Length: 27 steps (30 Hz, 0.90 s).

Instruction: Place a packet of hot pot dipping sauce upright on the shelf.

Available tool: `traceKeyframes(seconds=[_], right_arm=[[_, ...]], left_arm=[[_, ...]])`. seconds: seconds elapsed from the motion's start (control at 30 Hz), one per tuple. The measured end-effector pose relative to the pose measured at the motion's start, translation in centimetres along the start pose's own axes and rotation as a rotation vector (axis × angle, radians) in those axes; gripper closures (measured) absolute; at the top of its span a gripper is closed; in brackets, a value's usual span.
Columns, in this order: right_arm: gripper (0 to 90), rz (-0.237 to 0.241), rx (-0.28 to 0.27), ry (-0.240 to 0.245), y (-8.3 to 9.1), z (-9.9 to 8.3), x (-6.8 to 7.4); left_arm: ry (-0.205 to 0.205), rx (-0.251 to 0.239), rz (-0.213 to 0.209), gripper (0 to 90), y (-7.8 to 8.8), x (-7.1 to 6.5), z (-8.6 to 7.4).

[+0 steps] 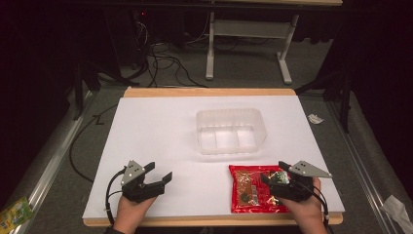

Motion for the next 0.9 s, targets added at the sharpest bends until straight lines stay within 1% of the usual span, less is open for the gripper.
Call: traceKeyframes(seconds=[0.03, 0.07, 0.1, 0.13, 0.17, 0.2, 0.27, 0.33, 0.4, 0.47, 0.57, 0.63, 0.67, 0.7, 0.73, 0.83, 0.87, 0.9], right_arm=[[16.2, -0.003, 0.005, -0.005, 0.0, -0.1, -0.3], [16.1, -0.006, 0.007, -0.010, 0.1, -0.2, -0.6], [16.1, -0.006, 0.007, -0.010, 0.1, -0.2, -0.6], [15.8, -0.010, 0.014, -0.015, 0.2, -0.4, -1.1], [15.8, -0.010, 0.014, -0.015, 0.2, -0.4, -1.1], [15.5, -0.015, 0.022, -0.014, 0.2, -0.7, -1.5], [15.3, -0.016, 0.018, -0.018, 0.4, -0.8, -1.8], [14.9, -0.024, 0.010, -0.008, 0.7, -0.8, -2.0], [14.7, -0.032, 0.006, -0.013, 1.2, -0.7, -2.1], [14.7, -0.036, -0.001, -0.019, 1.6, -0.7, -2.4], [14.7, -0.046, -0.002, -0.037, 2.6, -0.8, -2.9], [15.0, -0.062, -0.007, -0.040, 3.3, -1.3, -3.7], [15.0, -0.080, -0.004, -0.048, 3.7, -1.6, -4.2], [15.0, -0.080, -0.004, -0.048, 3.7, -1.6, -4.2], [15.4, -0.109, 0.011, -0.078, 4.4, -2.3, -5.4], [17.2, -0.143, 0.037, -0.116, 4.9, -3.4, -6.9], [18.6, -0.147, 0.045, -0.124, 5.0, -3.8, -7.3], [20.3, -0.143, 0.053, -0.150, 5.0, -4.1, -7.7]], left_arm=[[-0.017, -0.001, -0.001, 23.2, -0.1, -0.1, 0.1], [-0.022, -0.007, -0.005, 23.1, -0.1, -0.2, 0.2], [-0.022, -0.007, -0.005, 23.1, -0.1, -0.2, 0.2], [-0.026, -0.013, -0.006, 23.2, -0.2, -0.4, 0.4], [-0.026, -0.013, -0.006, 23.2, -0.2, -0.4, 0.4], [-0.025, -0.019, -0.013, 23.2, -0.3, -0.6, 0.6], [-0.039, -0.021, -0.015, 23.0, -0.3, -0.9, 0.7], [-0.052, -0.024, -0.014, 21.9, -0.3, -1.1, 0.7], [-0.072, -0.022, -0.009, 20.5, -0.3, -1.2, 0.8], [-0.083, -0.027, -0.004, 18.7, -0.2, -1.3, 0.8], [-0.084, -0.025, 0.001, 16.0, -0.1, -1.3, 0.7], [-0.081, -0.023, -0.002, 15.5, 0.1, -1.3, 0.6], [-0.083, -0.021, -0.003, 15.4, 0.1, -1.3, 0.6], [-0.083, -0.021, -0.003, 15.3, 0.1, -1.3, 0.6], [-0.088, -0.017, -0.006, 15.2, 0.0, -1.4, 0.6], [-0.083, -0.014, -0.021, 15.7, -0.3, -1.5, 0.6], [-0.084, -0.011, -0.026, 16.0, -0.4, -1.5, 0.6], [-0.087, -0.011, -0.028, 16.7, -0.5, -1.5, 0.6]])
Point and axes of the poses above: each handheld gripper's, and its own axes: y roughly backward along the jaws, z roughly out of its top, x roughly to its left, the point moved 2 cm from there along -y, roughly forward along the jaws, and after that the axes turned 8 degrees about -y, right-handed, at the moved point
